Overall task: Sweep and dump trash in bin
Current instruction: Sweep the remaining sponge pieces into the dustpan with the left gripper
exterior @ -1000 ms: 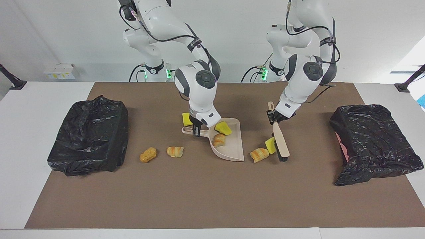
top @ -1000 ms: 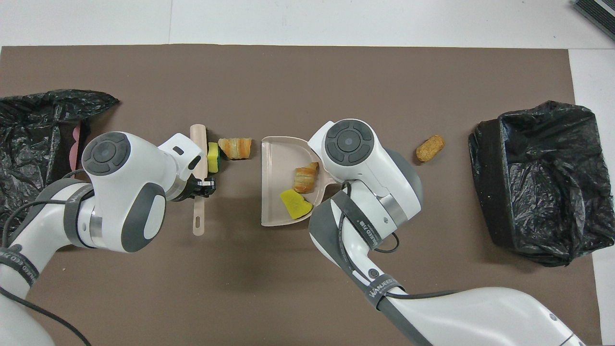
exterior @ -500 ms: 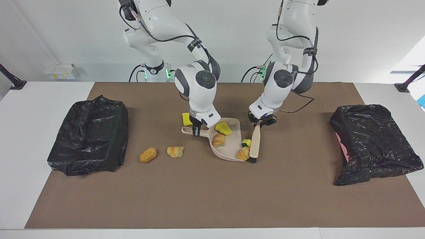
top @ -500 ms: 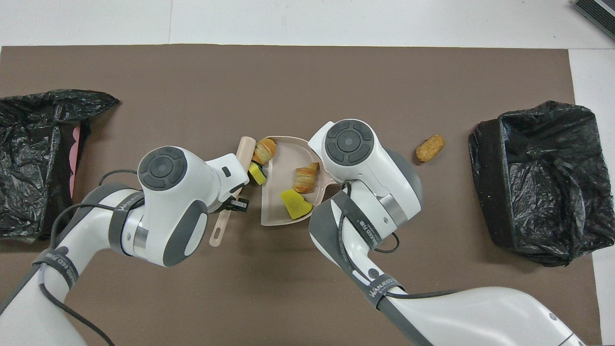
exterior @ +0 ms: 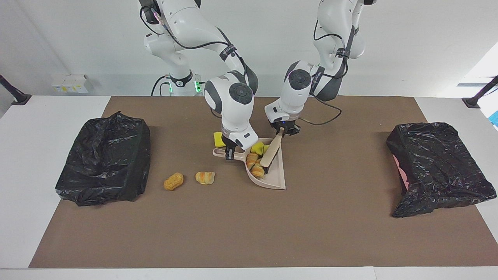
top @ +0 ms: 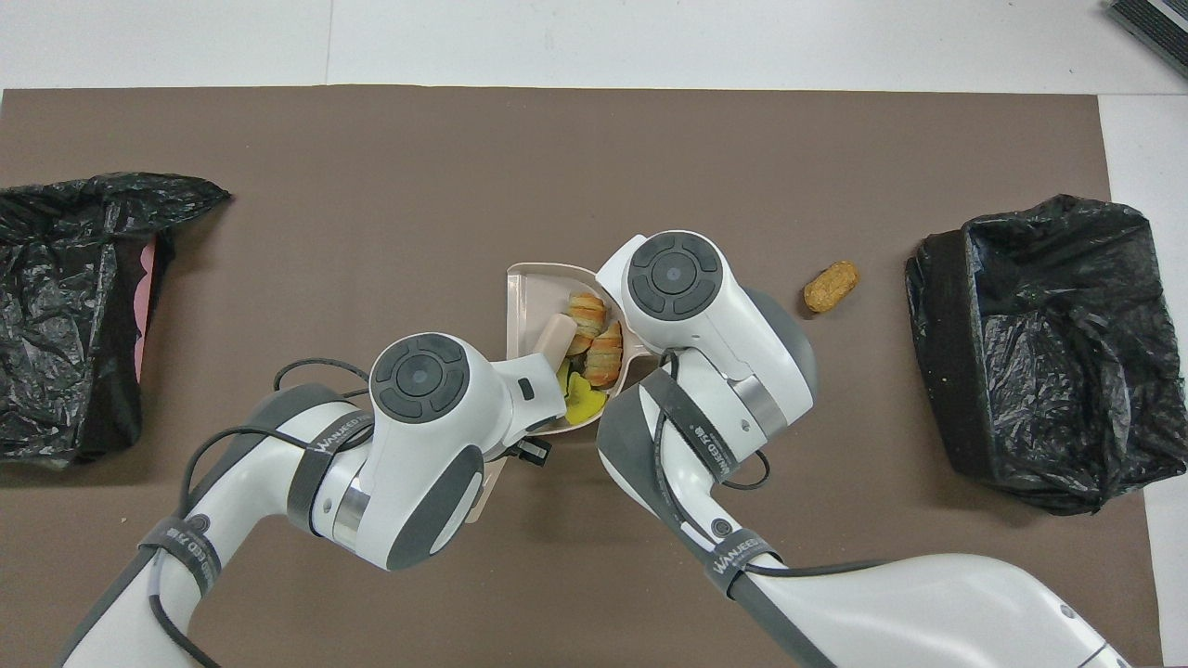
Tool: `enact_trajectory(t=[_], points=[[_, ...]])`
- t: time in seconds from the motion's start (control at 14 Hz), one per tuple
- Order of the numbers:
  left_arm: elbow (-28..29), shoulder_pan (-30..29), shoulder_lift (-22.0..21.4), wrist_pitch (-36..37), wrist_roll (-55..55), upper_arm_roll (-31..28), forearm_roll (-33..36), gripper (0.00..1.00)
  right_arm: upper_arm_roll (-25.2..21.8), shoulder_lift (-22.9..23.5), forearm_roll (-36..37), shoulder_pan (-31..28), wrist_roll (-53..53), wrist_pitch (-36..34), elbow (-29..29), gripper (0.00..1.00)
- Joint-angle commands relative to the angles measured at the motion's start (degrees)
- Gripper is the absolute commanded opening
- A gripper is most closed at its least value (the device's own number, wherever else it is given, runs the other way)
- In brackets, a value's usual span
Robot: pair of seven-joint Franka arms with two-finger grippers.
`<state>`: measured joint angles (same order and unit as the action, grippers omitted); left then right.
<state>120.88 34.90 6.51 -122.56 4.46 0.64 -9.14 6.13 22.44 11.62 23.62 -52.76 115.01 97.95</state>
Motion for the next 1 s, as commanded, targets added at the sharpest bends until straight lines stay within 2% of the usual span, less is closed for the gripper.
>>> enact_trajectory(t=[0.0, 0.21, 0.5, 0.71, 0.93], points=[[-1.78, -2.44, -1.76, 3.81, 2.91, -0.9, -1.32, 0.0, 0.37, -0.47, 0.51, -0.59, 1.35, 2.4, 1.01, 0.0], [-3.36, -7.38, -3.16, 8.02, 5.64, -0.82, -1.32, 0.0, 0.46, -0.29, 0.51, -0.76, 1.26, 3.46, 1.01, 0.0], [-4.16, -8.44, -6.24, 12.69, 11.69, -0.73, -1.23, 0.0, 0.37, -0.29, 0.51, -0.94, 1.08, 3.47, 0.93, 0.0], [-3.28, -8.44, -6.42, 10.94, 13.38, -0.73, -1.23, 0.0, 0.37, -0.12, 0.42, -1.56, 0.91, 3.55, 0.84, 0.0], [-1.44, -11.42, -3.62, 5.77, 13.03, -0.82, -0.27, 0.0, 0.37, -0.2, 0.42, -1.56, -0.06, 3.55, 1.01, 0.0]])
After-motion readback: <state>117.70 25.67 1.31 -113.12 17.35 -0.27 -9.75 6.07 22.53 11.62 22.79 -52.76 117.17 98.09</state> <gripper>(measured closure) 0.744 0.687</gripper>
